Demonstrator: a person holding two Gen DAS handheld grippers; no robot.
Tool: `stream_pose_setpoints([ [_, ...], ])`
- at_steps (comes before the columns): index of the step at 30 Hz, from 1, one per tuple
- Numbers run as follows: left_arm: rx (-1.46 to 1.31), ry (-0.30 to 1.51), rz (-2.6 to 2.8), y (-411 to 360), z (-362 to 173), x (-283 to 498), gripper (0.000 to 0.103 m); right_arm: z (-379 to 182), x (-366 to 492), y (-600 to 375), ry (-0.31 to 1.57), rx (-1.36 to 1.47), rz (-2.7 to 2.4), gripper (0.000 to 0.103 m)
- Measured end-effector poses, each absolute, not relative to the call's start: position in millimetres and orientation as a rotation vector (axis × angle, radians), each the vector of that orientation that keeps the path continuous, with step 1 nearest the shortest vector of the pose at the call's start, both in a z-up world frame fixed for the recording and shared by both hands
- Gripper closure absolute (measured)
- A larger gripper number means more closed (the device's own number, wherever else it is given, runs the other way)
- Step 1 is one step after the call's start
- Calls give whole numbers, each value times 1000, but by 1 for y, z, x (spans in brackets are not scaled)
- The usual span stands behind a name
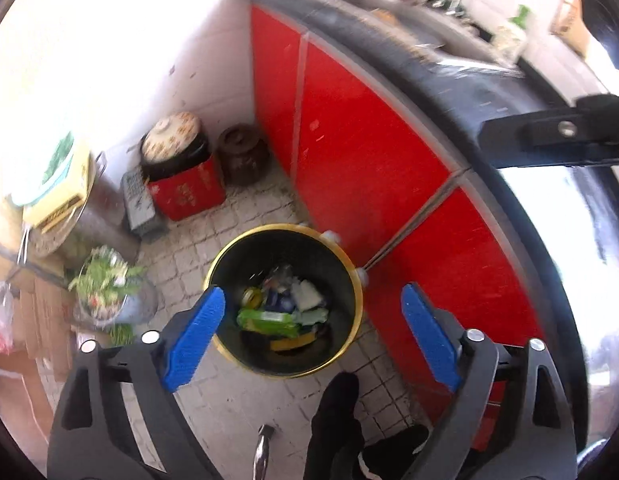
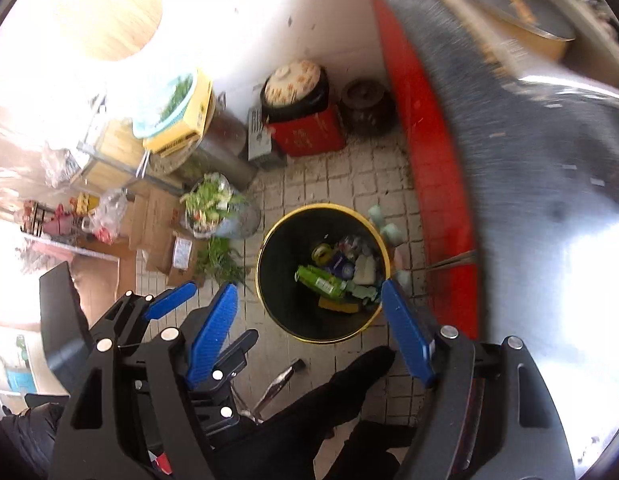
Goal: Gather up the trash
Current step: 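Carry the tray and snack bag to the black bin and release them, then swing both open tools back over the counter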
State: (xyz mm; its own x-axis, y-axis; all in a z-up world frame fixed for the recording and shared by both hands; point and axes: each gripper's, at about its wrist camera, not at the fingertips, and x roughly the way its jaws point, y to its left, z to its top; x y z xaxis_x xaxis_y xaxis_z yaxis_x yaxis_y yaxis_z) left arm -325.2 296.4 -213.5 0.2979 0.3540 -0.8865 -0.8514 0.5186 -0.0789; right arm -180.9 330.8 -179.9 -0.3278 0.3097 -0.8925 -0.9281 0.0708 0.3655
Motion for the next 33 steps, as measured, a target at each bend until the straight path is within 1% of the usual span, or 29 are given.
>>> stream_pose_setpoints([
  [2, -581, 955, 838, 291, -200, -306, 10, -157, -156, 308, 1241, -643, 1450, 25],
  [4, -523, 956, 769, 278, -184, -274, 9, -138, -129, 283, 1201, -587, 1392, 20],
  [6, -466, 958, 691, 263, -171, -240, 7, -116, -95, 246, 1157, -519, 1306, 19],
  [10, -337, 938, 512, 222, -144, -170, 7, -83, -33, 168, 1095, -404, 1121, 19],
  [16, -146, 886, 223, 128, -108, -63, 7, -43, 35, 17, 997, -238, 814, 19],
  [22, -5, 831, 13, 28, -88, 2, 7, -30, 70, -114, 953, -118, 561, 18],
  [27, 57, 819, -114, -35, -83, 25, 7, -29, 70, -206, 943, -42, 408, 18],
  [33, 110, 841, -175, -77, -88, 43, 7, -37, 70, -255, 949, 9, 337, 18],
])
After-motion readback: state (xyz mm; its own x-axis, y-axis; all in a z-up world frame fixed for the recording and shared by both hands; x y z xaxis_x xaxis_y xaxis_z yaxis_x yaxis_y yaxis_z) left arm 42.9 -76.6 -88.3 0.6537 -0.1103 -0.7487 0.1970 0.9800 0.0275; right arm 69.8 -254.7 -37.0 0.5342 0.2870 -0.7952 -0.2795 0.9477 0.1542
